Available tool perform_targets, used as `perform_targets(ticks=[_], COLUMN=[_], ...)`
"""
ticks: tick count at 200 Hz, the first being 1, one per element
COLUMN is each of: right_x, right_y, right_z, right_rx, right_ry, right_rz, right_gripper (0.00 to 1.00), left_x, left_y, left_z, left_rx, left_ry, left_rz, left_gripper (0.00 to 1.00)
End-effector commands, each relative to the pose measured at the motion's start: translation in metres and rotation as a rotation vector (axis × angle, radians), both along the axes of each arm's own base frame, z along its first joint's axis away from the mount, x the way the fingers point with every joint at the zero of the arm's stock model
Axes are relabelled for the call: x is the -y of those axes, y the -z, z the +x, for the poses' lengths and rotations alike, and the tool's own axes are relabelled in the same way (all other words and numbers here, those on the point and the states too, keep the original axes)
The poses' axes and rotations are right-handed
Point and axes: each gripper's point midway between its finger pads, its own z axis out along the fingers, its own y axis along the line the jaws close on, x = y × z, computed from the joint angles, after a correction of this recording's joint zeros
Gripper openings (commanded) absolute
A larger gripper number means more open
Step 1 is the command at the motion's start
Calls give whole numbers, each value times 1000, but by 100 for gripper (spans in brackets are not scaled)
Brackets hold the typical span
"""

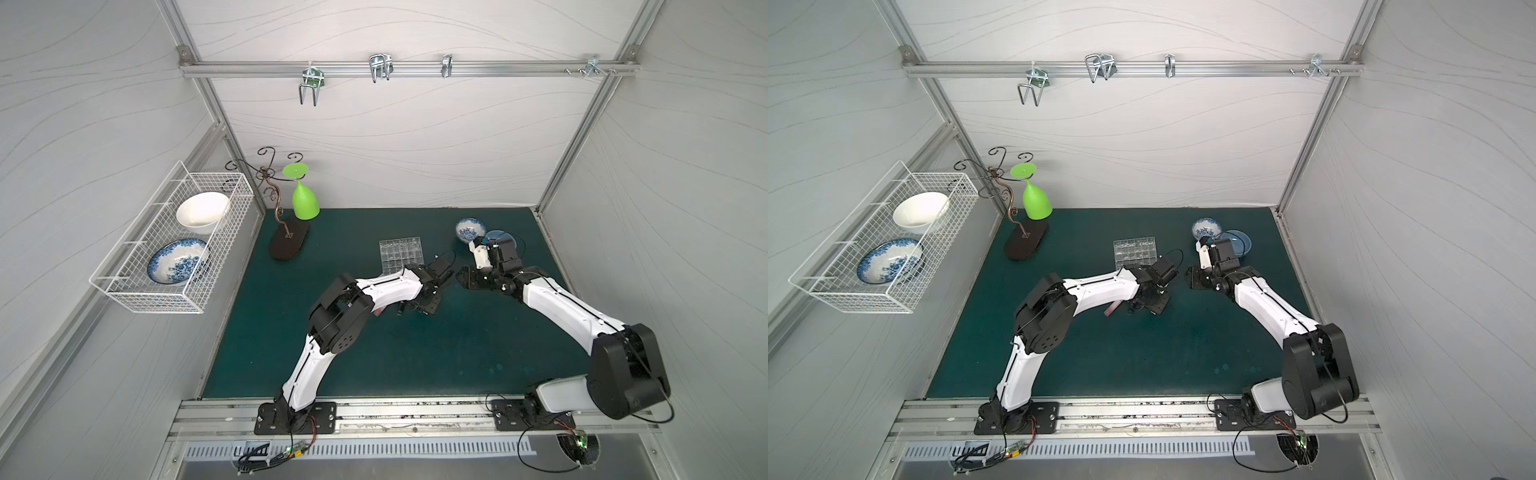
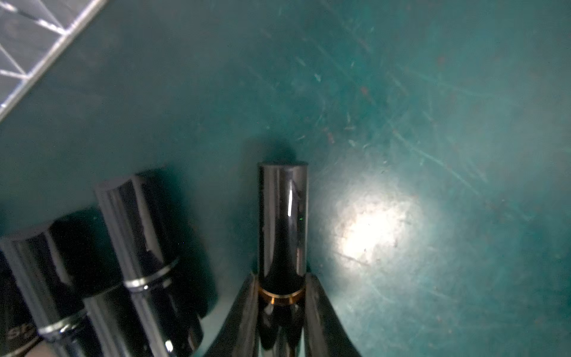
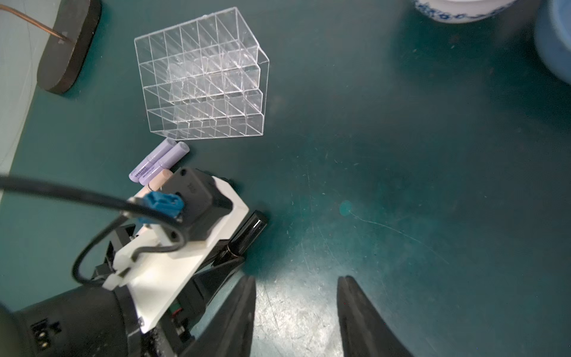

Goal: Arrange the lipsticks in the organizer
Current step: Pick up the lipstick at the center of the board.

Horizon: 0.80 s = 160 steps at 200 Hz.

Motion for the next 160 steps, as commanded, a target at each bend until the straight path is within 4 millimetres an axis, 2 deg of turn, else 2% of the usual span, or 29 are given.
perform_targets(ticks=[1,17,28,60,71,91,120,140,160], right_x=[8,10,6,-26,-35,-46,-60,-73,-83], right_y=[-20,-37,-55,-98,-109,-128,-152,-157,-149], right_z=[-4,-8,-13,-41,-50,-65,-83,-95,-97], right_rx=[30,44,58,44,42,50,61,47,11], right_ry=[27,22,-8,-213,-270,-360,-488,-565,-596], right_rz=[48,98,158,344,405,489,604,627,633], right_gripper=[46,47,51,81,86,86,76,76,76], left_x=[9,7,5,-2,-2,-3,-1,2,4], left_y=[-38,-69,-93,-157,-175,-202,-224,-233,-239], left_z=[2,-5,-11,-32,-43,-58,-75,-83,-88], left_rx=[86,143,178,191,167,114,43,19,-4], left_ry=[9,29,53,131,170,223,295,335,366], left_rz=[-118,-218,-297,-579,-687,-865,-1014,-1062,-1097], left_gripper=[24,22,20,20,20,20,19,19,19])
